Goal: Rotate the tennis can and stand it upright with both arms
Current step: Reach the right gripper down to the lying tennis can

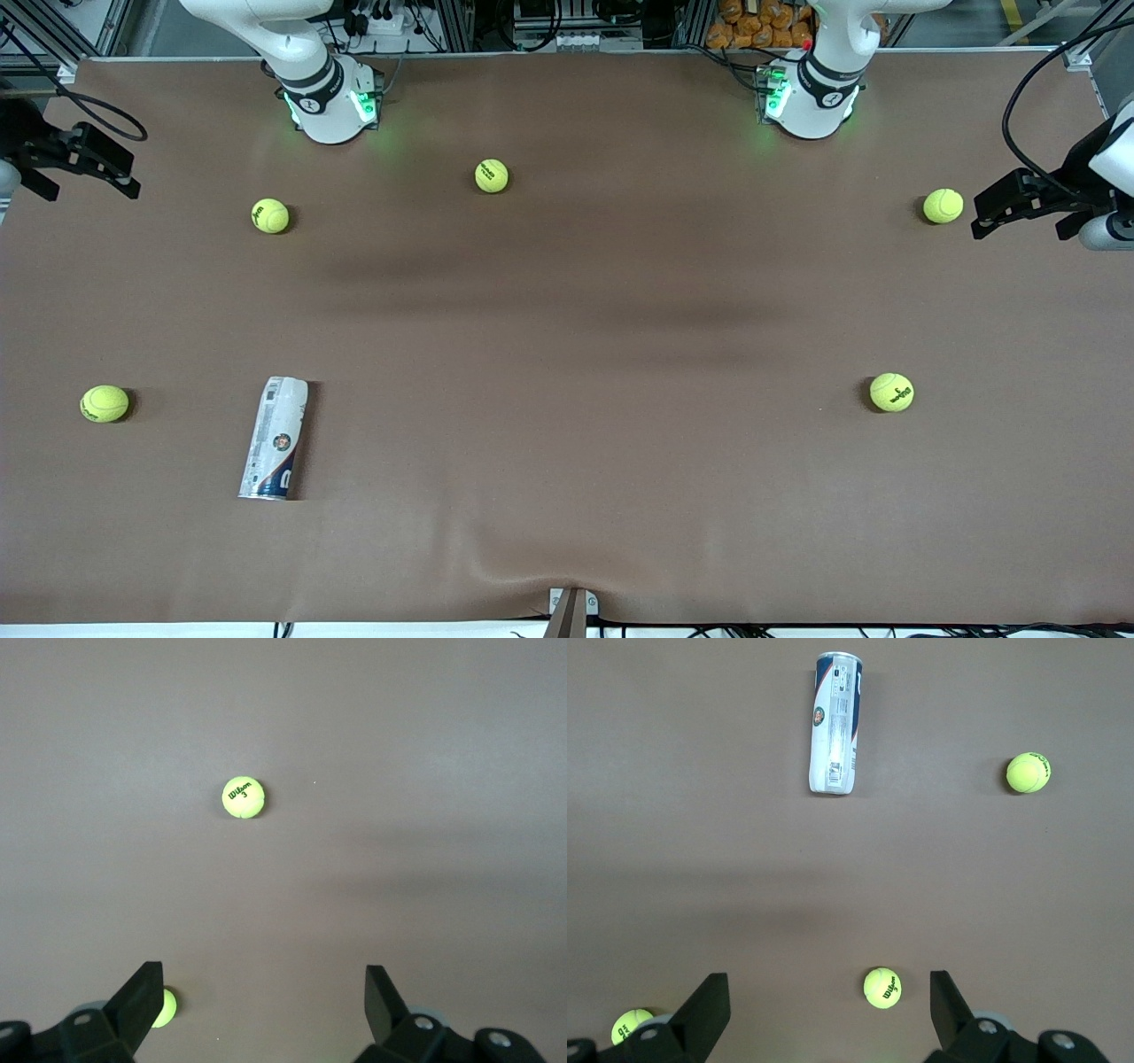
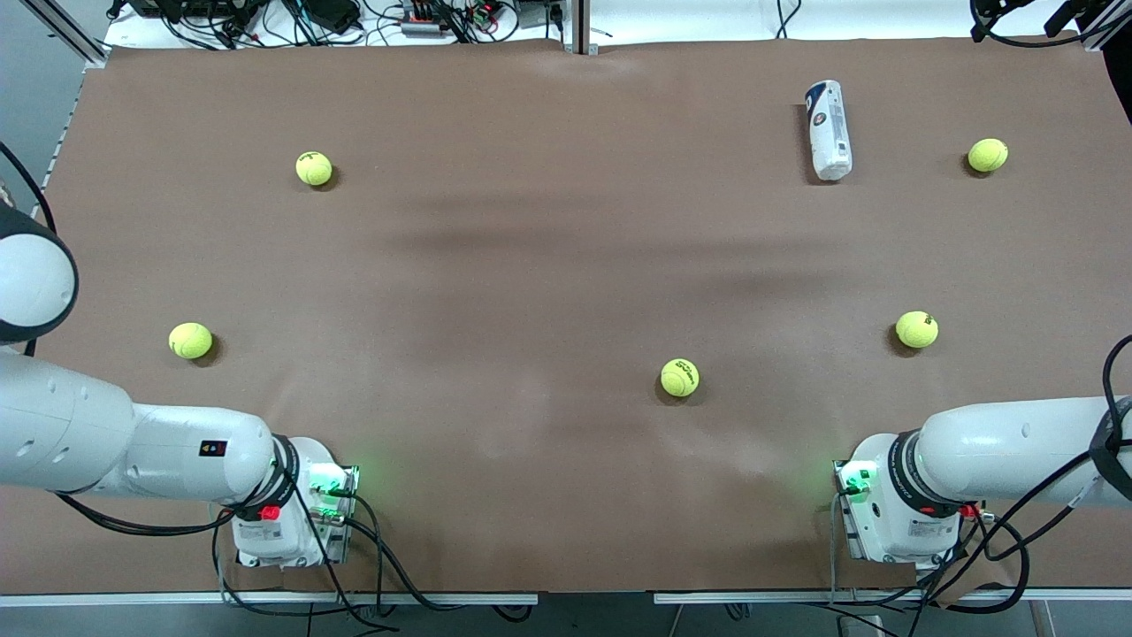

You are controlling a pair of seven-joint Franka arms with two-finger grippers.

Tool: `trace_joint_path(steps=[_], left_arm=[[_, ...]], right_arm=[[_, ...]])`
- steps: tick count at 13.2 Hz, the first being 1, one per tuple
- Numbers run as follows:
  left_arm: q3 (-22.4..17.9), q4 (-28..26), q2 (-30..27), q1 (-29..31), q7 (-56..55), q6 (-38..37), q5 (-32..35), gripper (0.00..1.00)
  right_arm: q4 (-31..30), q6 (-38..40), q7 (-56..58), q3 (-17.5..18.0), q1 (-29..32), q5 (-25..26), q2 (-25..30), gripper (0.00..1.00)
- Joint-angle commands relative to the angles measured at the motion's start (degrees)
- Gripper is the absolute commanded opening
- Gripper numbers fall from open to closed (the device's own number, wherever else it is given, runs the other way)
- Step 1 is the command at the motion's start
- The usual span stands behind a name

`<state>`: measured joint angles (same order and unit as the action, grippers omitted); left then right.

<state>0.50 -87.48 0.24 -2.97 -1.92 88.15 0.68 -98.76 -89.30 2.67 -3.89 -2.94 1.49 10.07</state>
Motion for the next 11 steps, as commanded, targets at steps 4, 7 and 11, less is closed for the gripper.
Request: trace_joint_path(steps=[4,7,11], left_arm=[[1.7,0.4,-0.9,-0.2,0.7,-1.0,-0.4,1.00],[2.7,0.4,-0.9,0.3,0.8,-1.0,-0.3,1.00],[2.7,0.4,-1.0,0.5,0.9,-1.0,-0.4,1.00]], right_arm=[[1.4,-0.2,1.7,-0.1,0.1,-0.6,-2.2,1.00],[1.3,0.2,1.7,-0.1,-0.1,-0.5,-5.3,1.00],[0.8,-3.2,1.2,-0.1,0.1,-0.4,-14.3,1.00]])
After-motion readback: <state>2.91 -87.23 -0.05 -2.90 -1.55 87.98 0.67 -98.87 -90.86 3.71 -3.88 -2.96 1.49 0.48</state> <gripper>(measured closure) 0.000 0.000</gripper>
